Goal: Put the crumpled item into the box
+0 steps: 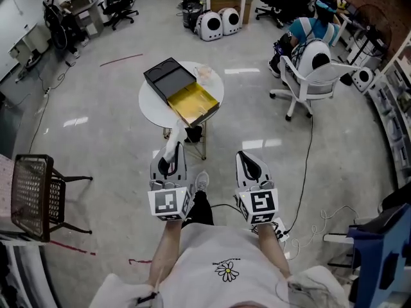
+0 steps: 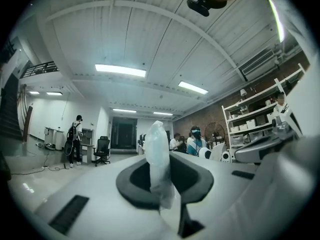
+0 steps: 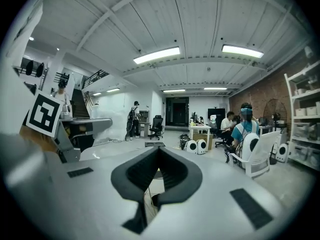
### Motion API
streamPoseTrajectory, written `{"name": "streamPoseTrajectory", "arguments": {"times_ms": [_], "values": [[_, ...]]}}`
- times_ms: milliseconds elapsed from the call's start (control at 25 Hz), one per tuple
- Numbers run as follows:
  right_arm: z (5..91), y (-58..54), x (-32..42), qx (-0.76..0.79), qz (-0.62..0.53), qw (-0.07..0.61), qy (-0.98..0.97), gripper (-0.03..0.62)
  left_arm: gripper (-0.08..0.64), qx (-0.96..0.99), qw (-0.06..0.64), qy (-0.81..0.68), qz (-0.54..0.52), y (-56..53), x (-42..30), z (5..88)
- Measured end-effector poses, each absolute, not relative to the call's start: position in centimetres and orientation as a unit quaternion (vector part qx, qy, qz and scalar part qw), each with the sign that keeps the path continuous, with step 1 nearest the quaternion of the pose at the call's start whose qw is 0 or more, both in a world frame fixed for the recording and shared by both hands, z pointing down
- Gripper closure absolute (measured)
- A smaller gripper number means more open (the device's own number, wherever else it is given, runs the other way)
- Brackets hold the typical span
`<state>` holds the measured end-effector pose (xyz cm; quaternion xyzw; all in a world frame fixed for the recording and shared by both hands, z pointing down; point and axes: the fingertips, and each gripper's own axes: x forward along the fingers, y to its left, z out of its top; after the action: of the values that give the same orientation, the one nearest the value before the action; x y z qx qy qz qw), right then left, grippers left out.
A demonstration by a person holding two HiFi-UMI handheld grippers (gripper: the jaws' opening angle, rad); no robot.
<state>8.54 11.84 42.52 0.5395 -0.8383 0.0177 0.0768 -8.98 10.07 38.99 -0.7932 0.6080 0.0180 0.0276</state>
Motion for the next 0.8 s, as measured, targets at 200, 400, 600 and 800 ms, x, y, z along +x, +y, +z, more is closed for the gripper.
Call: {"name": "streamPoseTrajectory", "arguments": {"times_ms": [200,400,600,800], "values": [[42.4,2.9,6.2,0.546,0.03,0.076,-0.834,0.589,0.518,-0.789,0.032,0.614,0.017,1.8,-12.0,39.3],[41.2,-6.3,3.3,0.55,0.03,0.077,-0.831,0.589,0.518,-0.799,0.04,0.599,0.025,-7.1,-14.3,38.8],[40.6,-12.4,1.6,0.562,0.035,0.069,-0.823,0.589,0.518,-0.799,0.033,0.599,0.038,-12.9,-16.6,38.4],[40.9,-15.8,1.0,0.567,0.026,0.08,-0.819,0.589,0.518,-0.798,0.014,0.602,0.033,-15.8,-17.2,39.7]]}}
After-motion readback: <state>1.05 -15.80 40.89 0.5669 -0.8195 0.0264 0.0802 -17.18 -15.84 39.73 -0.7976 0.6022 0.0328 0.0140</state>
